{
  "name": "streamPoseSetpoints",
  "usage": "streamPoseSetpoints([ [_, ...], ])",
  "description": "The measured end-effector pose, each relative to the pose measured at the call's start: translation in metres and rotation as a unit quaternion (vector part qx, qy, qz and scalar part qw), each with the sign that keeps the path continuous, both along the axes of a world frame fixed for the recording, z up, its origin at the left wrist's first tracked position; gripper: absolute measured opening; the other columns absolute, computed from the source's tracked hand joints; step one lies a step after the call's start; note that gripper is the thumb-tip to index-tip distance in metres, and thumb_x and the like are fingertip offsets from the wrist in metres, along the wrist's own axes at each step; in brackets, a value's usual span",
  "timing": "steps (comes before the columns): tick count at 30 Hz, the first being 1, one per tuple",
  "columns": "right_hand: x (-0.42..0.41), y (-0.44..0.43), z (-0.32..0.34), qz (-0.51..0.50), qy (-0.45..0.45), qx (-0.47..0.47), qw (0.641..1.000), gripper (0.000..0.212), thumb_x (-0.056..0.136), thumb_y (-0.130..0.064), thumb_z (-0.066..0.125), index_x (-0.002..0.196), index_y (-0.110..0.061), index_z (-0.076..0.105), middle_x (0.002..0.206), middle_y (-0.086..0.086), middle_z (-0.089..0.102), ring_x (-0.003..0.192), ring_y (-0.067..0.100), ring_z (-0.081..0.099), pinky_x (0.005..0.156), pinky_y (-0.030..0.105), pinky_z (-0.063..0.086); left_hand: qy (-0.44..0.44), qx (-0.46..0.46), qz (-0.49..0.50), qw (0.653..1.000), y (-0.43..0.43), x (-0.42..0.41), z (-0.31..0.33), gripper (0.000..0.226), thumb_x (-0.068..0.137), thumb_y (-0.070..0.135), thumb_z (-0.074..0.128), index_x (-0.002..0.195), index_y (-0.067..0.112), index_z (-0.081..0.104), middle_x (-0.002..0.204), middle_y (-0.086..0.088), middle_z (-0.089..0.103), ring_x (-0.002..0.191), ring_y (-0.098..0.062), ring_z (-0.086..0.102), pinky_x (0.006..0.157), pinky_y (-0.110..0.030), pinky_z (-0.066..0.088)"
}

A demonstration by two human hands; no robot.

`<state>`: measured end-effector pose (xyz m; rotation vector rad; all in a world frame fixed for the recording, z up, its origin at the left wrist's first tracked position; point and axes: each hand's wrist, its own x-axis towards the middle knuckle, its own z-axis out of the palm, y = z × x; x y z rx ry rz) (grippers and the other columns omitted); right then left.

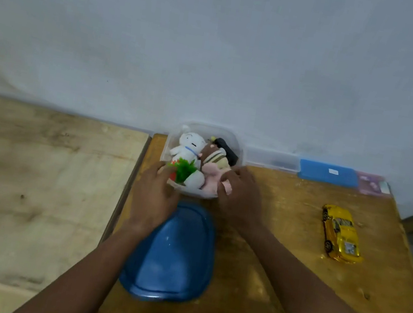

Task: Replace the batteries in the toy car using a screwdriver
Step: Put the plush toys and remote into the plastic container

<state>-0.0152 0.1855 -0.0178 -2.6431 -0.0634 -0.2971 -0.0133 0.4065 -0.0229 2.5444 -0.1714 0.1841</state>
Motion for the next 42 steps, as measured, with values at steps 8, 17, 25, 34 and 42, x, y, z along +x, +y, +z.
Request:
streamPoseSetpoints([
  [8, -0.123, -0.004, -0.063, -0.085, 0.219, 0.165, 0.958, 0.019, 0.086, -0.036, 0.063, 0.101, -0.024, 0.067, 0.098, -0.001, 0.069, 0.090, 0.021, 0.064, 0.070, 0.031, 0.046, 0.238, -0.006, 0.194, 0.952, 0.014, -0.107, -0.036, 0.071, 0.083, 0.043, 0.071, 0.145, 0.019, 0.047, 0.148, -0.015, 0.045, 0.133, -0.039, 0.047, 0.103, -0.051, 0.045],
  [17, -0.133, 0.016, -0.062, -0.092, 0.322, 0.344, 0.877, 0.041, 0.090, -0.017, 0.067, 0.131, -0.013, 0.063, 0.120, 0.003, 0.069, 0.112, 0.023, 0.064, 0.082, 0.028, 0.049, 0.283, -0.183, 0.262, 0.904, 0.016, -0.146, -0.038, 0.085, 0.075, 0.043, 0.077, 0.148, 0.021, 0.042, 0.146, -0.012, 0.052, 0.133, -0.038, 0.049, 0.107, -0.053, 0.045],
  [25, -0.127, 0.001, -0.036, -0.111, 0.212, 0.377, 0.895, 0.040, 0.085, -0.005, 0.068, 0.120, -0.023, 0.070, 0.099, -0.009, 0.069, 0.096, 0.012, 0.064, 0.085, 0.027, 0.050, 0.084, -0.260, 0.350, 0.896, 0.001, -0.146, -0.008, 0.055, 0.085, 0.019, 0.070, 0.137, 0.014, 0.055, 0.129, -0.010, 0.059, 0.112, -0.030, 0.061, 0.092, -0.042, 0.052],
  [34, -0.066, -0.024, -0.006, -0.182, 0.142, 0.392, 0.890, 0.035, 0.088, -0.012, 0.069, 0.122, -0.020, 0.069, 0.112, 0.001, 0.073, 0.101, 0.019, 0.067, 0.088, 0.037, 0.058, 0.071, -0.215, 0.241, 0.944, -0.013, -0.053, 0.009, 0.053, 0.086, 0.034, 0.052, 0.135, 0.017, 0.059, 0.118, -0.009, 0.064, 0.103, -0.027, 0.065, 0.091, -0.047, 0.057],
  [42, -0.002, -0.030, 0.005, -0.225, 0.139, 0.328, 0.907, 0.036, 0.094, -0.017, 0.061, 0.130, -0.022, 0.064, 0.099, 0.002, 0.073, 0.086, 0.017, 0.066, 0.069, 0.029, 0.054, 0.121, -0.190, 0.161, 0.961, -0.017, 0.044, 0.001, 0.063, 0.087, 0.031, 0.046, 0.149, 0.019, 0.048, 0.126, -0.016, 0.060, 0.106, -0.038, 0.065, 0.092, -0.055, 0.057],
])
